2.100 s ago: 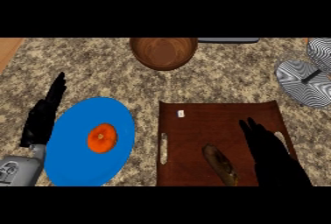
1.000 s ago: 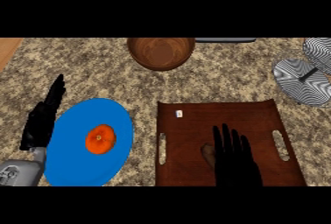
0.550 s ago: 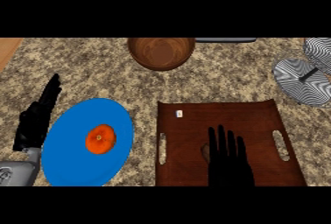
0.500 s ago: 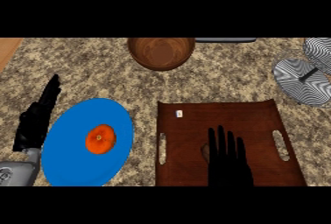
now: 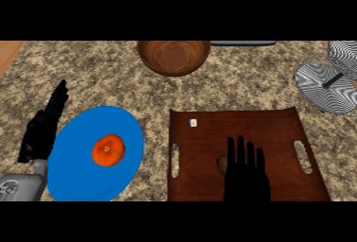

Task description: Pick the sweet potato from the tray and place it in the tiered basket

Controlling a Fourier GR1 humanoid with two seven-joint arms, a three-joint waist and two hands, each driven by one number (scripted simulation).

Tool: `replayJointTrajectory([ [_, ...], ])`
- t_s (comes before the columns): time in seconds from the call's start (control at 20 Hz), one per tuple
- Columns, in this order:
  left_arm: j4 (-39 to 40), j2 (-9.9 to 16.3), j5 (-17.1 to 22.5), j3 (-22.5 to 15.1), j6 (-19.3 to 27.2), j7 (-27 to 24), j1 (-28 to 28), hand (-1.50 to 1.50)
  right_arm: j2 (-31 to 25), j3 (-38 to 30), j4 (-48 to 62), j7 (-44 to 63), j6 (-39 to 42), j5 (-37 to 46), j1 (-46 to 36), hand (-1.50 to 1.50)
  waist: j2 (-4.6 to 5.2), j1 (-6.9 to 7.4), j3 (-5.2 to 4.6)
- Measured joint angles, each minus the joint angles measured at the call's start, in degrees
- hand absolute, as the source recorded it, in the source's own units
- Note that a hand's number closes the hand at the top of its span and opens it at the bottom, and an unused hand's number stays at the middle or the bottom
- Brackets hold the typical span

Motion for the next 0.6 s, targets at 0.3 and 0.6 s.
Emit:
replayJointTrajectory([
  [0.3, 0.3, -1.8, -1.4, 0.9, -1.0, -0.8, 0.7, 0.0, -0.2, -2.5, 2.5, -2.0, -1.3, 0.4, 1.3, -1.5, 0.0, -0.01, -0.01],
  [0.6, 0.3, -2.9, -2.6, 2.5, -2.2, 0.4, -0.8, 0.0, 0.7, -4.6, 6.5, -2.5, -2.6, -1.6, -1.0, -1.5, 0.02, 0.02, 0.0],
])
